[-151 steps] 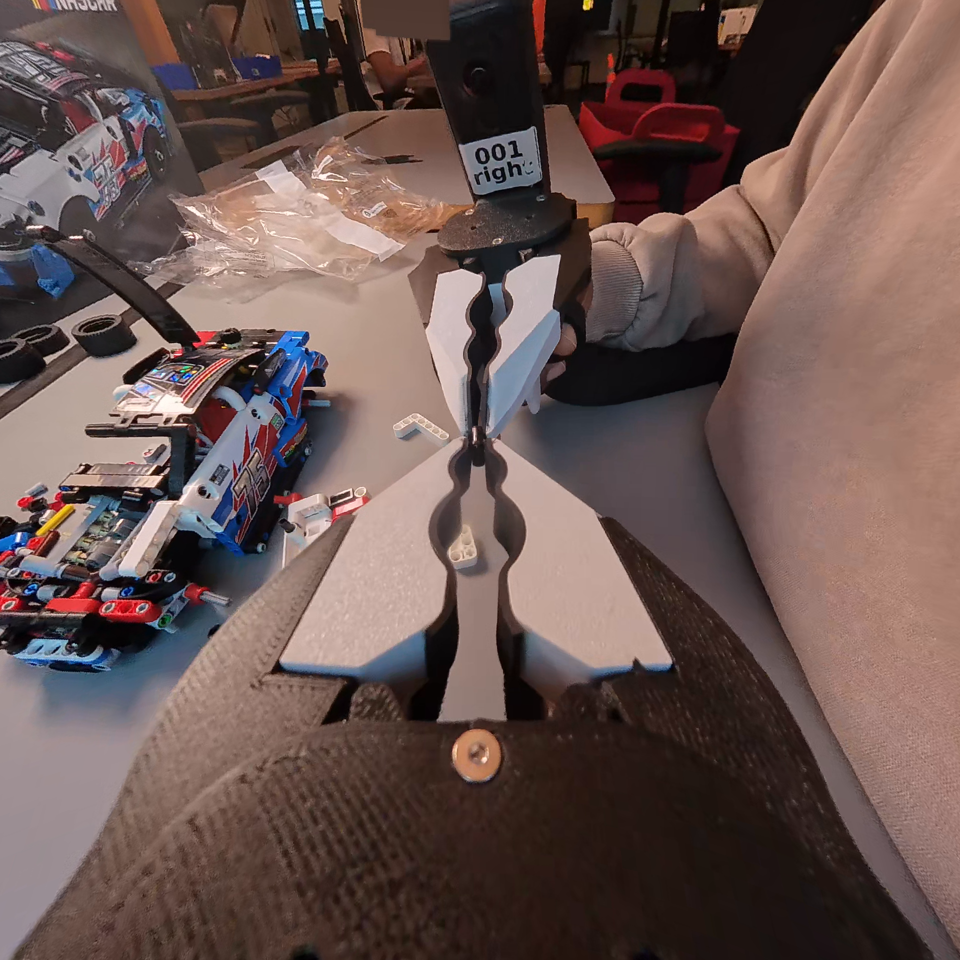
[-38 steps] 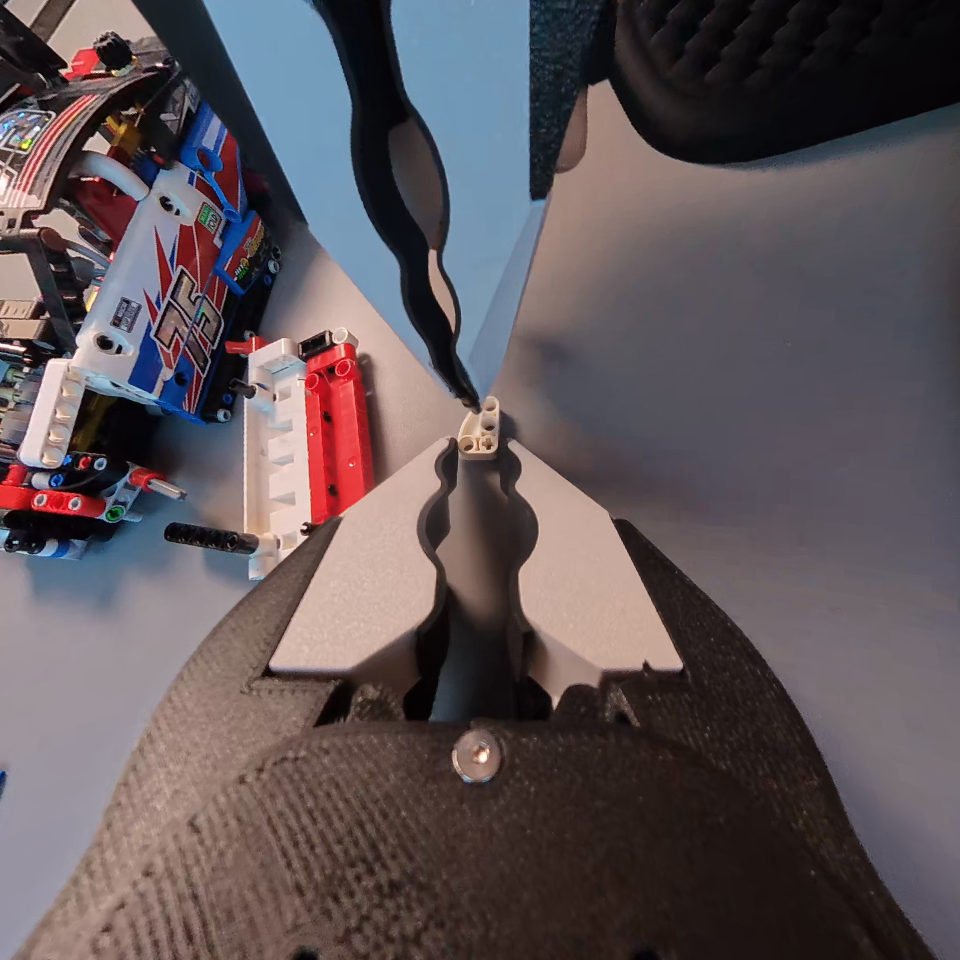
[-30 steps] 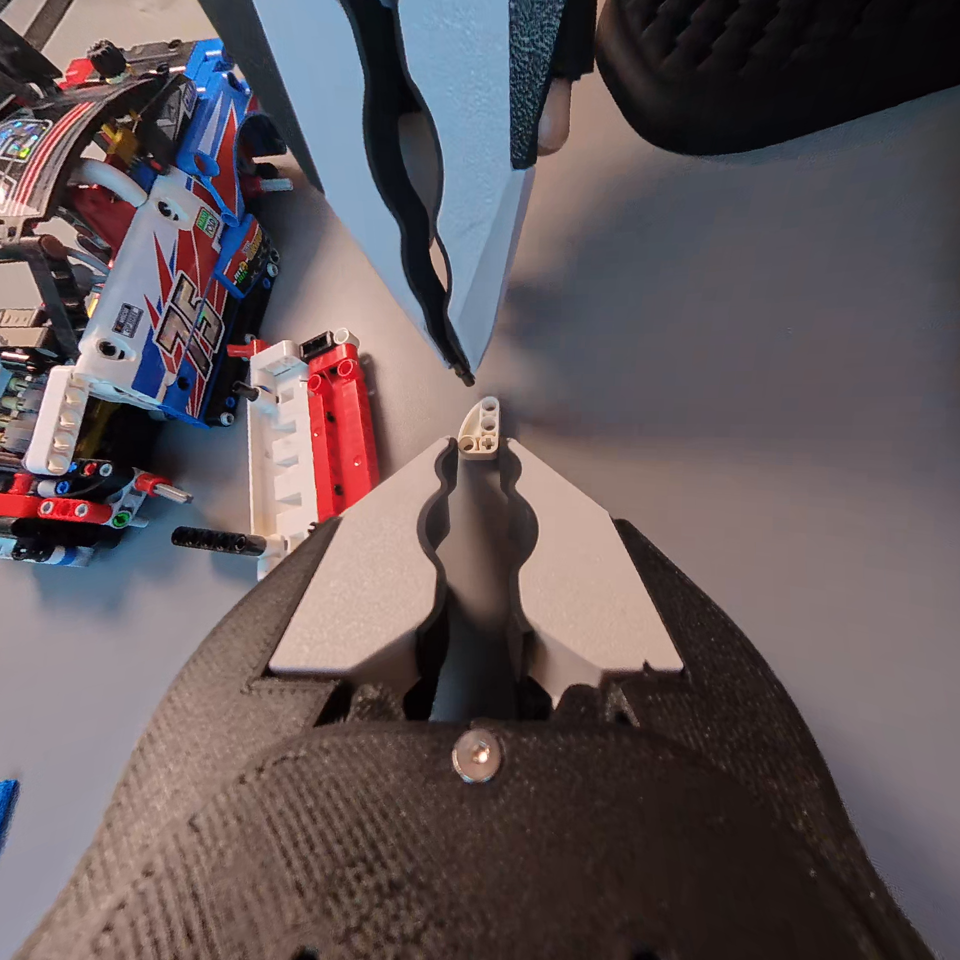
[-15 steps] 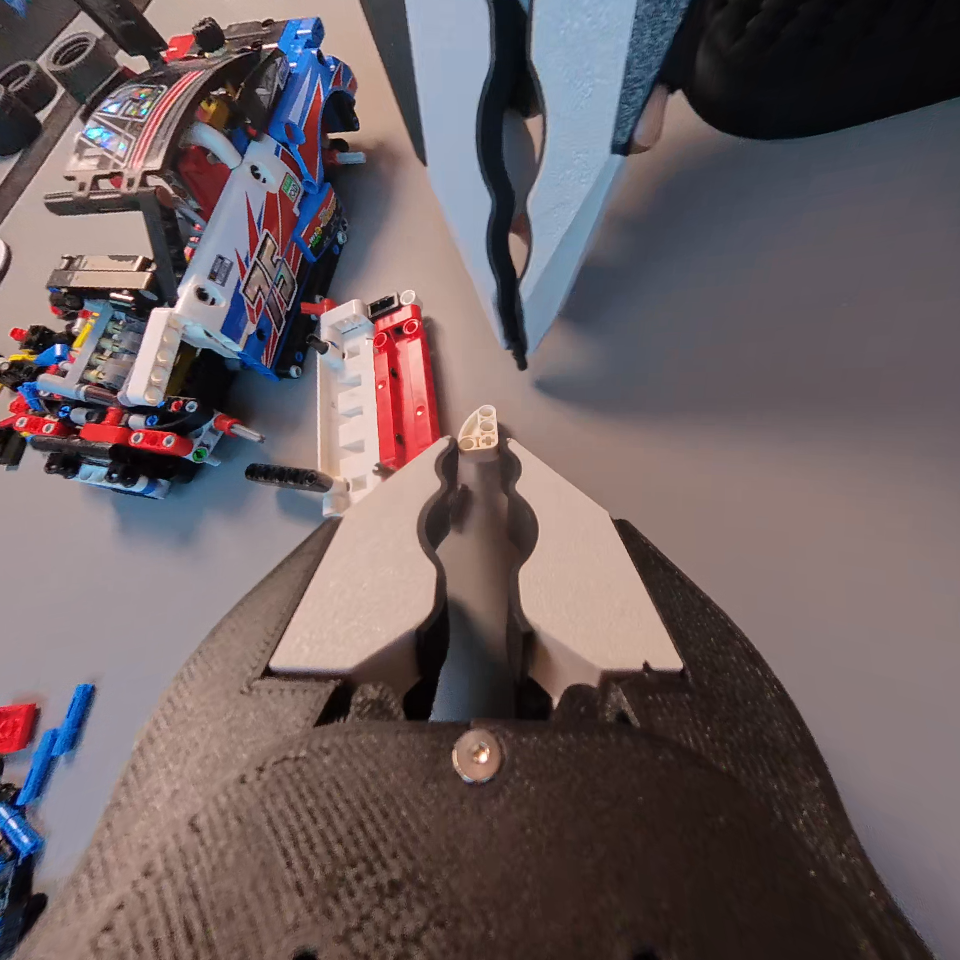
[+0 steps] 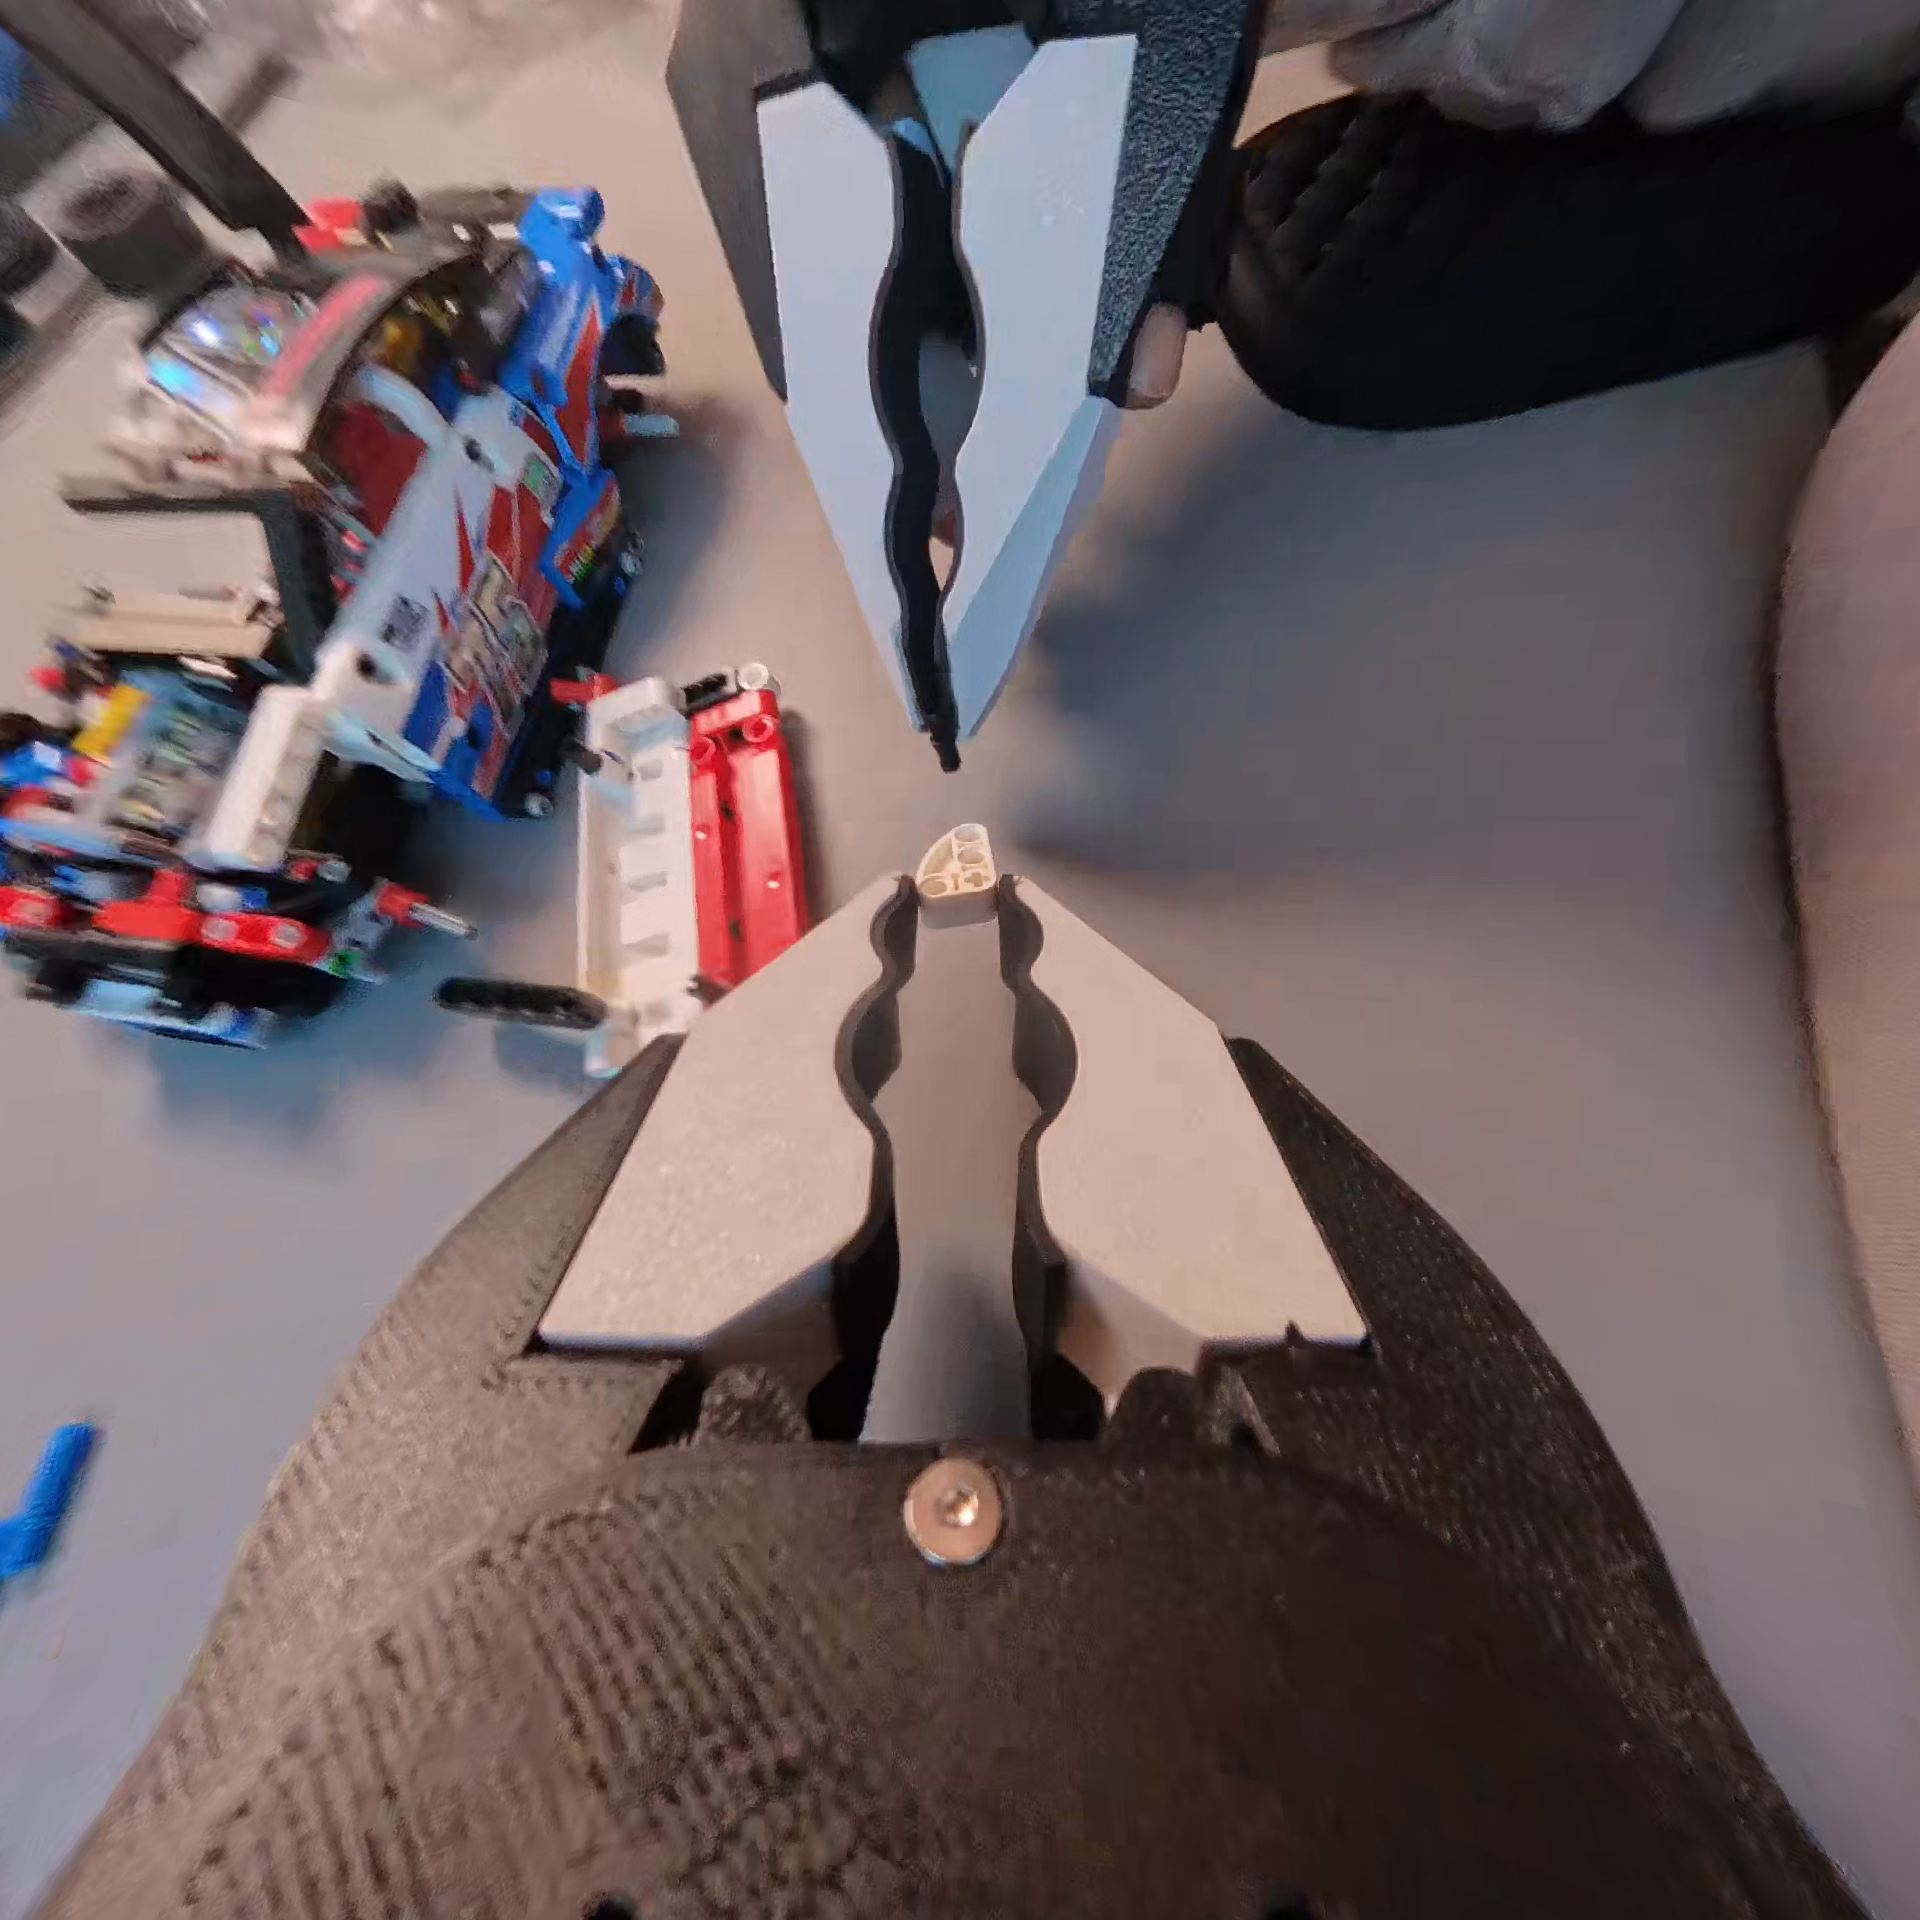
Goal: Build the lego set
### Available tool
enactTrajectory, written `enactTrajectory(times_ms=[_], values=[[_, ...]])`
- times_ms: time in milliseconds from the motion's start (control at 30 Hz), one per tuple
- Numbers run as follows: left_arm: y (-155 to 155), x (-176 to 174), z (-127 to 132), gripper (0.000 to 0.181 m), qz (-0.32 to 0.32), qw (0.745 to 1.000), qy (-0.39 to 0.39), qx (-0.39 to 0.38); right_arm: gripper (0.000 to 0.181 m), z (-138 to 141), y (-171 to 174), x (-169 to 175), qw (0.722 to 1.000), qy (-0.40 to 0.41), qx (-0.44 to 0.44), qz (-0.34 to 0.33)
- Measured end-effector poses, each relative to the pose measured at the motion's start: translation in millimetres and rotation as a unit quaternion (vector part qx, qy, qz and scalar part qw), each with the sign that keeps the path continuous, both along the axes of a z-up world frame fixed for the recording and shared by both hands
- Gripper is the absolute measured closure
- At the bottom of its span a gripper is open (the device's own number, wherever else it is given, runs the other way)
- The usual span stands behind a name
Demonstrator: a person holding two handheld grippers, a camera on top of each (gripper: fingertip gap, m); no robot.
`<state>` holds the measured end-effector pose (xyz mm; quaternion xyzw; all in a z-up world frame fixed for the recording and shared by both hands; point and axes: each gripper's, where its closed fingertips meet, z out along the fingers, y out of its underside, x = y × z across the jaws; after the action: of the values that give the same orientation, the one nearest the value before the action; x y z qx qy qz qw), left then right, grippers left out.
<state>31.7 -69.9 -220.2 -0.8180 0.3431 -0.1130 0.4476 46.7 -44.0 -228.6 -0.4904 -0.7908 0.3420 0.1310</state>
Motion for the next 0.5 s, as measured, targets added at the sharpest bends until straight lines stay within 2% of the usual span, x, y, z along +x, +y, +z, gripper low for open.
enactTrajectory(times_ms=[33,100,167,267,333,400,500], values=[[-3.8,3.4,-1.9,0.168,0.004,0.998,-0.046,-0.043,0.180,1.1,-1.0,1.0,1.000,0.005,-0.005,0.001],[-11.2,11.2,-2.4,0.168,0.010,0.982,-0.140,-0.124,0.180,1.4,-3.8,3.9,1.000,0.010,-0.012,0.006],[-18.5,18.0,-3.2,0.167,0.012,0.956,-0.214,-0.199,0.180,1.1,-7.2,6.5,1.000,0.013,-0.019,0.013],[-9.7,10.2,4.3,0.158,0.049,0.932,-0.286,-0.217,0.180,1.7,-10.5,8.1,0.999,0.019,-0.027,0.019],[0.1,-5.4,9.9,0.155,0.078,0.933,-0.295,-0.189,0.180,2.3,-9.7,7.9,0.999,0.022,-0.028,0.018],[0.7,-14.2,13.5,0.156,0.073,0.943,-0.278,-0.166,0.180,2.6,-9.4,8.4,0.999,0.023,-0.031,0.018],[-8.3,-16.6,4.2,0.161,0.046,0.967,-0.199,-0.149,0.180,1.9,-7.9,8.8,0.999,0.024,-0.030,0.017]])
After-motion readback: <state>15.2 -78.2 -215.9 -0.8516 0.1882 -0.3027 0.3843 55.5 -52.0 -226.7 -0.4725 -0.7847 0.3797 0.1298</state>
